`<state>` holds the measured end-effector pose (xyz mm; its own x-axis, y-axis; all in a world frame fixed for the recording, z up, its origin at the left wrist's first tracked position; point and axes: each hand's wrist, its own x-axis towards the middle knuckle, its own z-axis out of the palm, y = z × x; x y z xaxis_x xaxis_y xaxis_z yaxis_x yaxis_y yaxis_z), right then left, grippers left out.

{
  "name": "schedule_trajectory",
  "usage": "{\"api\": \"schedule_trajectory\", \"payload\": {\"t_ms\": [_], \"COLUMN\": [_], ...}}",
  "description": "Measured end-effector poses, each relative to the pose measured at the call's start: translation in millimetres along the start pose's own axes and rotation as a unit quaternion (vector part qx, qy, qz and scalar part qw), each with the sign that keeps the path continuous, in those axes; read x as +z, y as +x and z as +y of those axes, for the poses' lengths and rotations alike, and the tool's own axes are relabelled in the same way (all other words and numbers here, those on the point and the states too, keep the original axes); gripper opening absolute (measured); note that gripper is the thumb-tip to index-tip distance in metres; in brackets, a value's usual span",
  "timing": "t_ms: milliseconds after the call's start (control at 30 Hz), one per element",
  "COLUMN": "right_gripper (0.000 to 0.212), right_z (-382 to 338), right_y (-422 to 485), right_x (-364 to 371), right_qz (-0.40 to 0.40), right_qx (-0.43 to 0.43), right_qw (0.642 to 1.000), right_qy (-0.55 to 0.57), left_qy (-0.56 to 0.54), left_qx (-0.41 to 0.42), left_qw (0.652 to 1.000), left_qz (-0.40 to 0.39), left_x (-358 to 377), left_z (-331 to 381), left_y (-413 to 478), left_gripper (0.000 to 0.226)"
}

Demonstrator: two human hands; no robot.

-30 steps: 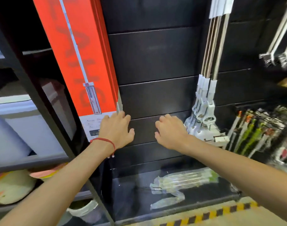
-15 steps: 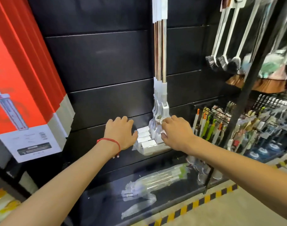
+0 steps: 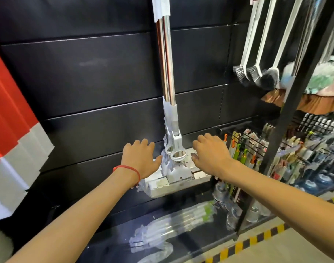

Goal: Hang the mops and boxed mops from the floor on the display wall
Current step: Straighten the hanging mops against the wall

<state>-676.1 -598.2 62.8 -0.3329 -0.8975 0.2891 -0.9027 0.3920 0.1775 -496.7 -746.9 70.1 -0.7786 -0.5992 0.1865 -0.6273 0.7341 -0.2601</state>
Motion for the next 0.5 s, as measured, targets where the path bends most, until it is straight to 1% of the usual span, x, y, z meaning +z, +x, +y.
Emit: {"api": "schedule_trajectory", "payload": {"t_ms": [233,333,367,433,467,500], "right_gripper": [0.038,0.038,0.038,0.038,0.039,0.040], "right_z": [35.5,47.4,50.3,54.1,55.1,55.0], "right_y": [85.4,122.3,133.5,154.9,166.1,177.1], "right_x": [41.4,56.8,61.1,69.7,74.1,78.0], "right_qz": [0.015,0.041,0.054,0.074,0.079,0.081], "right_qx": [0.009,0.021,0.027,0.036,0.039,0.045], "right_qw": [1.000,0.998,0.996,0.983,0.972,0.956], "right_qy": [0.004,0.038,0.071,0.164,0.217,0.277], "left_qy": [-0.012,-0.033,-0.060,-0.152,-0.213,-0.284], "left_qx": [-0.007,-0.022,-0.034,-0.065,-0.081,-0.097], "left_qw": [1.000,0.997,0.995,0.983,0.971,0.951], "left_qz": [0.023,0.061,0.071,0.079,0.077,0.074], "left_x": [30.2,40.4,42.9,47.0,50.0,52.8], "left_z": [-3.0,-11.7,-14.9,-17.5,-16.4,-14.8], "left_y": [98.0,137.8,149.7,169.2,178.3,187.4], "left_gripper": [0.054,0.053,0.053,0.053,0.052,0.050]}}
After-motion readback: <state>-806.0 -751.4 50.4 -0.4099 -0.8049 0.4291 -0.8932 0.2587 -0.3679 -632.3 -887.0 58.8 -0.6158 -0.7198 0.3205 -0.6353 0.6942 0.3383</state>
